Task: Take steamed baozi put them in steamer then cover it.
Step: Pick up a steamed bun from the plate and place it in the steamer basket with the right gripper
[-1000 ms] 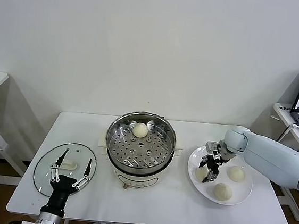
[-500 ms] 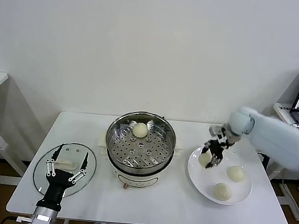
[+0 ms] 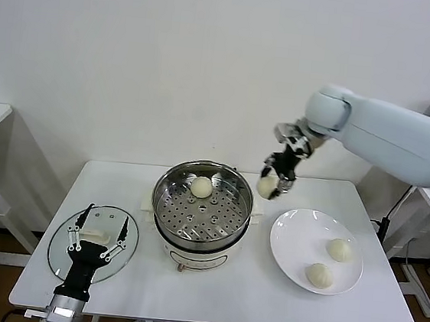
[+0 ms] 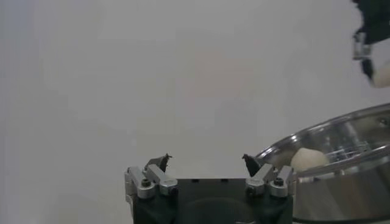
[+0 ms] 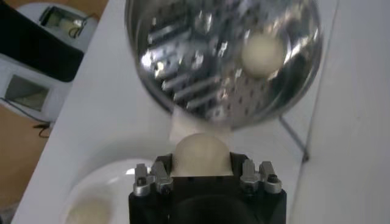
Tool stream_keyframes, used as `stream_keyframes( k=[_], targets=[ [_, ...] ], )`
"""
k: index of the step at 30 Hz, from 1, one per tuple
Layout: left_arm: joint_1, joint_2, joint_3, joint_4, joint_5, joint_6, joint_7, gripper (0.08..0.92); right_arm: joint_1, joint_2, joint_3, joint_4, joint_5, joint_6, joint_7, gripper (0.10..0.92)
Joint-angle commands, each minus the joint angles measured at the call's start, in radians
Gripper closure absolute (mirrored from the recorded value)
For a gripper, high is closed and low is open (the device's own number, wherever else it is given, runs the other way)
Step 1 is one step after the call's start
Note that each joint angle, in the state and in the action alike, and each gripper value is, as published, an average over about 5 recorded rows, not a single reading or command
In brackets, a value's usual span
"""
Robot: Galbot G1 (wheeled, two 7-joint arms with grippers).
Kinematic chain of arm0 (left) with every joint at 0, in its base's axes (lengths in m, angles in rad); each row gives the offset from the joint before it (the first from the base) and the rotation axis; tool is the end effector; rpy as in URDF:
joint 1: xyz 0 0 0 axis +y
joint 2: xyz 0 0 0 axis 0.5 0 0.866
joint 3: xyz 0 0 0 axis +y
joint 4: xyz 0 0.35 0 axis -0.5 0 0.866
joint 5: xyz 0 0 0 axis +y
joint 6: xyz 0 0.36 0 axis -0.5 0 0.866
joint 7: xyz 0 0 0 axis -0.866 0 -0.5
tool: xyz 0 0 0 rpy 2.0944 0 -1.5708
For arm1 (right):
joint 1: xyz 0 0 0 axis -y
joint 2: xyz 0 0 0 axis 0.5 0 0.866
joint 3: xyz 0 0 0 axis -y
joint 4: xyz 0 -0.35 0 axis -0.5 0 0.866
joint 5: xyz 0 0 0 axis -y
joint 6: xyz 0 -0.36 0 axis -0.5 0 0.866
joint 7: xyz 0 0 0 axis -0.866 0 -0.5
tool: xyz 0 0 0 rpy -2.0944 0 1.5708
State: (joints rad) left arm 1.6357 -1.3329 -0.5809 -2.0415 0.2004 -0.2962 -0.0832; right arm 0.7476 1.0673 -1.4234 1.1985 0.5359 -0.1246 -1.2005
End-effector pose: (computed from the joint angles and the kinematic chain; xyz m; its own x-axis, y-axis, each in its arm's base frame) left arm 0.1681 0.0619 -0.3252 -0.9773 0.1027 -0.1851 0.0202 0.9157 0.4014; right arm 0.5848 0.0411 0.0069 -0.0477 -0.2703 0.9616 -0.8987 -0.4086 -0.1595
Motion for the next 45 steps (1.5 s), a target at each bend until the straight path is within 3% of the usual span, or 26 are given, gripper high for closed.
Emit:
stream_keyframes(
  k=[1,21,37,45],
  targets=[
    [-0.002,0.001,-0.002,0.001,0.0,-0.001,0.0,0.177,0.044,0.24,-0.031,-0.024,0.084,-0.022,0.023,0.372],
    [-0.021,-0.01,-0.014,0.02,-0.004,0.01,-0.007,0.177,-0.143,0.502,-0.041,-0.269,-0.008,-0.037,0.056,0.372],
    [-0.018,-0.007,-0.021,0.02,-0.006,0.004,-0.006,0.177,-0.203,0.534,-0.039,-0.301,-0.058,-0.029,0.041,0.37],
    [-0.018,-0.009,-0.024,0.022,-0.006,0.002,-0.006,0.177,-0.229,0.522,-0.034,-0.298,-0.069,-0.029,0.055,0.295]
  ],
)
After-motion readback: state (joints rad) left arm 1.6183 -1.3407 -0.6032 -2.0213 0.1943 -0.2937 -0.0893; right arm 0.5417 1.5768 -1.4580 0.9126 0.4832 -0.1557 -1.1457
